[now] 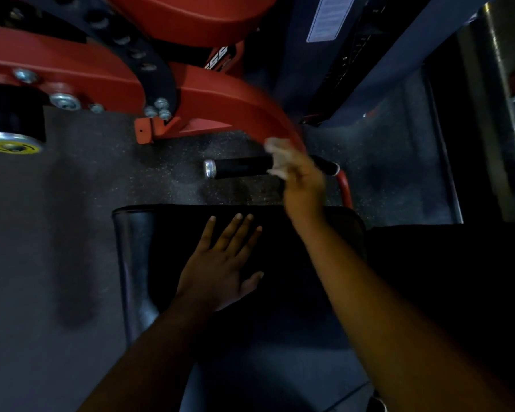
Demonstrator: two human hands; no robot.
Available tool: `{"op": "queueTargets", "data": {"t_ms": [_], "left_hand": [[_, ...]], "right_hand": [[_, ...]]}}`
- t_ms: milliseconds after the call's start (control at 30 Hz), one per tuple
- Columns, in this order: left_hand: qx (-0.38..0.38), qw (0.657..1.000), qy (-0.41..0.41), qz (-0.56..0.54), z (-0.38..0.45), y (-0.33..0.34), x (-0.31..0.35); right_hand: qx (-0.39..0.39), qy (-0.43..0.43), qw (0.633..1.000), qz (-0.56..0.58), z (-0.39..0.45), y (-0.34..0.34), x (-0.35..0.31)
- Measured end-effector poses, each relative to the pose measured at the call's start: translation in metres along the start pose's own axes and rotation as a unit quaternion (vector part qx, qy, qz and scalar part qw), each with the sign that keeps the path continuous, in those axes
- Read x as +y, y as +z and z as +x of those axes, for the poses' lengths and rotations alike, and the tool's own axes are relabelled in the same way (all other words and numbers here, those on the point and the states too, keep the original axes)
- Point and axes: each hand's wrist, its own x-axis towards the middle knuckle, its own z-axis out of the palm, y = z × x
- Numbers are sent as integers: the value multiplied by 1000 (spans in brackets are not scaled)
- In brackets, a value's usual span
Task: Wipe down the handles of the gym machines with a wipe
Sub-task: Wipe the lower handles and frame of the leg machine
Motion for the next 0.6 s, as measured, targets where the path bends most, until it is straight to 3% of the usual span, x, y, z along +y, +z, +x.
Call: {"op": "queueTargets", "data": {"t_ms": [100,233,400,467,533,600], "left_hand": [[8,1000,1,-1,0,2,0],[7,1000,9,-6,-1,6,0],[0,1000,16,-11,0,5,-1],[-12,1000,21,-12,1,0,-3],[-24,999,35,-27,-1,-9,-4],[-23,998,42,-31,-7,-18,-16]], "right_hand": [[150,102,983,-26,18,-54,30],[128,188,971,-72,34,-47,63],[175,142,970,-88,6,-3,27],[110,101,984,-99,-6,11,4],[-57,62,986,-143,-25,32,-15],[-151,27,978,-138,-35,42,-22]]}}
